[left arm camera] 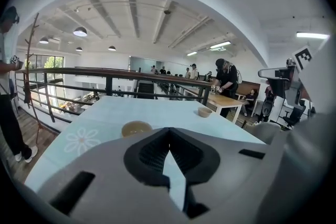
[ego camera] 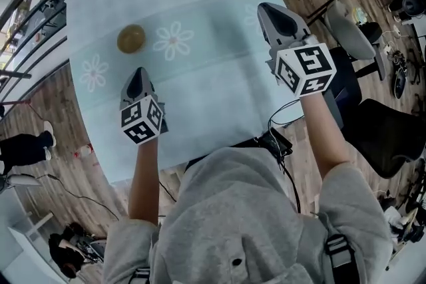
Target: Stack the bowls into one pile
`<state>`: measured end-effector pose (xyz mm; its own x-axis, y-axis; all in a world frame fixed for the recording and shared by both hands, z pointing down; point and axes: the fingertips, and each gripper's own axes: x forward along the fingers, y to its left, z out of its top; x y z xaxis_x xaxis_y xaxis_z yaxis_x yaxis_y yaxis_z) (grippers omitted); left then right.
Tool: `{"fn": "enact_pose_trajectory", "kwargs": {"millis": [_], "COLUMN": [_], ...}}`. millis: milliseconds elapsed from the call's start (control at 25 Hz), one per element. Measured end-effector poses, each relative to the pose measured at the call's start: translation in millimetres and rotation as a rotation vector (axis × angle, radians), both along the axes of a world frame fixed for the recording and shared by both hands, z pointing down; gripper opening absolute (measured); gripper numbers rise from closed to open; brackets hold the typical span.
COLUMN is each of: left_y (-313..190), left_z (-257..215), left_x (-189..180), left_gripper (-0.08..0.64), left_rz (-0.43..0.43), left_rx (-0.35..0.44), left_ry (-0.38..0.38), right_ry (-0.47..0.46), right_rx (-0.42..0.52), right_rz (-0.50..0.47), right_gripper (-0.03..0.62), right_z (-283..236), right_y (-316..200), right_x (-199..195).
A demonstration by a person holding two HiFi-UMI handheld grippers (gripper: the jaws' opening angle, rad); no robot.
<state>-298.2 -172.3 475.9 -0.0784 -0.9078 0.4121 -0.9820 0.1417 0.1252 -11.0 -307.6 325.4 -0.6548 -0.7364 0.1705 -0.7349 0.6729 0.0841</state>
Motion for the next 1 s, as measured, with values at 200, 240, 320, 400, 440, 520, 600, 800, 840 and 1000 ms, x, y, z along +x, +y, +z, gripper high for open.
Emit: {"fn": "enact_pose_trajectory", "kwargs": {"millis": [200,240,320,400,440,520,600,800,840,1000], "left_y": [1.1,0.6,-0.8,-1.8,-1.6,-0.2,0.6,0.6,0.7,-3.8], "left_z": [5.7,5.6,6.9,11.3,14.4,22.3,33.0,61.8,67.5,92.4], "left_x": [34.2,39.7,48.0,54.0,56.6,61.9,67.4,74.6,75.4,82.9], "left_gripper": [0.018,0.018,0.018,0.018,0.018,0.018,0.018,0.018,0.018,0.018], "left_rz": [-0.022,-0.022,-0.021,-0.022,-0.025,-0.035,-0.040,-0.043,-0.044,-0.024], "left_rx": [-0.032,-0.036,-0.045,-0.057,-0.064,-0.082,-0.108,-0.159,-0.165,-0.181], "left_ry": [-0.022,-0.034,-0.053,-0.065,-0.068,-0.068,-0.070,-0.072,-0.070,-0.078], "right_ry": [-0.031,-0.034,-0.043,-0.055,-0.062,-0.075,-0.083,-0.084,-0.081,-0.122], "right_rx": [-0.056,-0.068,-0.089,-0.108,-0.118,-0.142,-0.159,-0.183,-0.181,-0.193], "right_rz": [-0.026,-0.030,-0.037,-0.040,-0.041,-0.040,-0.035,-0.037,-0.033,0.015], "right_gripper": [0.028,0.028,0.028,0.028,0.028,0.029,0.029,0.030,0.031,0.031], "right_z": [30.8,37.9,51.3,64.4,71.4,85.8,98.8,131.8,138.4,165.4], "right_y": [-35.2,-42.5,-57.4,-73.3,-81.3,-98.1,-115.9,-152.7,-158.5,-185.7], "right_x": [15.7,18.0,20.8,22.2,22.8,24.3,26.0,20.4,18.1,18.5]}}
